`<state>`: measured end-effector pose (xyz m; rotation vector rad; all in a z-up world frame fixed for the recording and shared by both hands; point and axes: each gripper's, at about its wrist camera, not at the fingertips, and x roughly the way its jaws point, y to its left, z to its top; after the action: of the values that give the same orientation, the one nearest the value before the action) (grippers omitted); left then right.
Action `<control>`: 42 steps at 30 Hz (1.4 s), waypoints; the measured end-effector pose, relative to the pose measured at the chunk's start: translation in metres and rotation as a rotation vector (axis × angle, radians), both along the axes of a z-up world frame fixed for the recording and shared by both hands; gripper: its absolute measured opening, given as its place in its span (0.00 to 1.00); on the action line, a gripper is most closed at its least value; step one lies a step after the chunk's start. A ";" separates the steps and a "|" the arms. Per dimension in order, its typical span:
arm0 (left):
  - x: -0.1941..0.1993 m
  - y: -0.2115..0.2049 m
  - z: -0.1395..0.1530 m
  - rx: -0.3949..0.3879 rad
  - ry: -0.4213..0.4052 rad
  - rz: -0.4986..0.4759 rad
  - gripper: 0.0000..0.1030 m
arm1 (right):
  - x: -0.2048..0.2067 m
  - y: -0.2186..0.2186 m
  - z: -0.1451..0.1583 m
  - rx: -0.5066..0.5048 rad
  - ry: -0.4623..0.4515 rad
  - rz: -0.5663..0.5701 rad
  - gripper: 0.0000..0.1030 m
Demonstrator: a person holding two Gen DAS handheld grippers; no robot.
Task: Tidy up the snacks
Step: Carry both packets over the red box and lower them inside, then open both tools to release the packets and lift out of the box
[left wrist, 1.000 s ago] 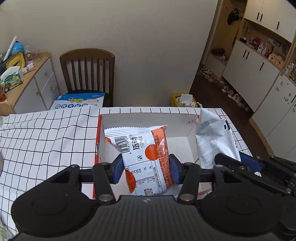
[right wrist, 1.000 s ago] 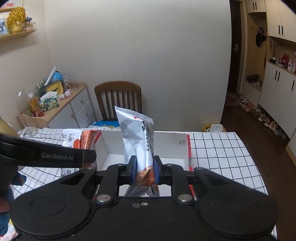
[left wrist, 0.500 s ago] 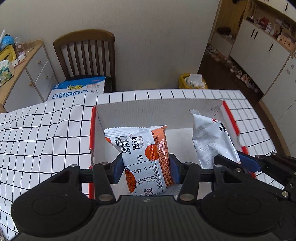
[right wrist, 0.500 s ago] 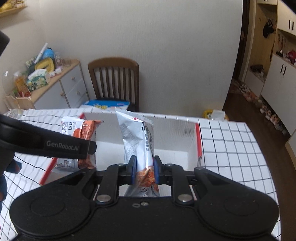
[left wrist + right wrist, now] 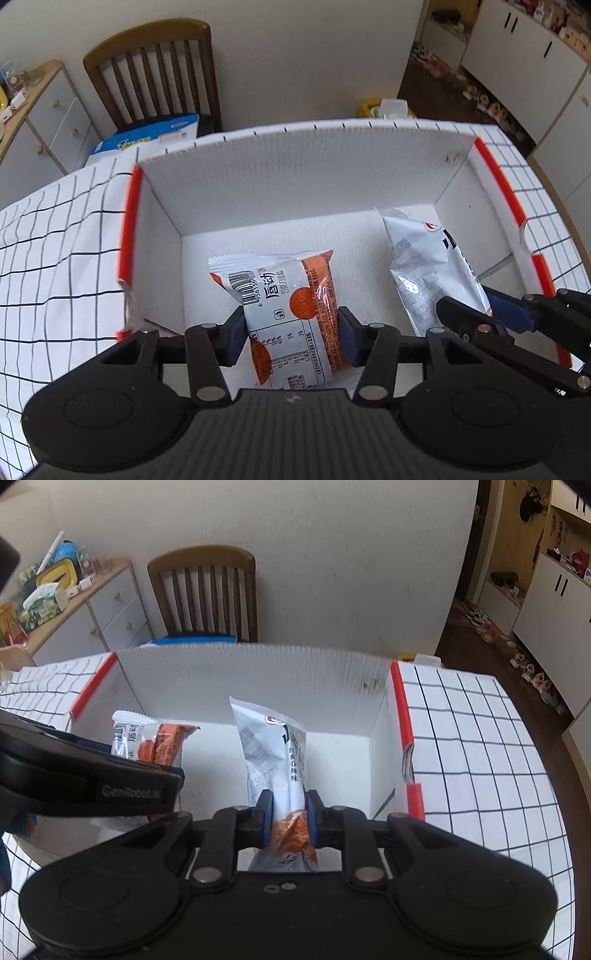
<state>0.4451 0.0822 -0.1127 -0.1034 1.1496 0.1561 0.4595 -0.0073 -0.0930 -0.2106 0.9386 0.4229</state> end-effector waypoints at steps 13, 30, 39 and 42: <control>0.006 0.000 -0.013 -0.007 0.024 -0.007 0.49 | 0.002 0.001 -0.010 -0.015 0.033 0.010 0.17; -0.039 -0.006 0.043 0.005 -0.088 0.002 0.58 | -0.025 -0.021 0.035 0.058 -0.009 0.013 0.19; -0.077 -0.009 0.082 -0.014 -0.157 0.000 0.59 | -0.055 -0.032 0.067 0.104 -0.049 0.006 0.20; -0.090 -0.013 0.094 -0.010 -0.181 -0.009 0.59 | -0.066 -0.035 0.076 0.116 -0.065 0.006 0.21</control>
<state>0.3551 0.0694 -0.0190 -0.1191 0.9698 0.1306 0.3940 -0.0424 -0.0168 -0.1206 0.8467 0.4715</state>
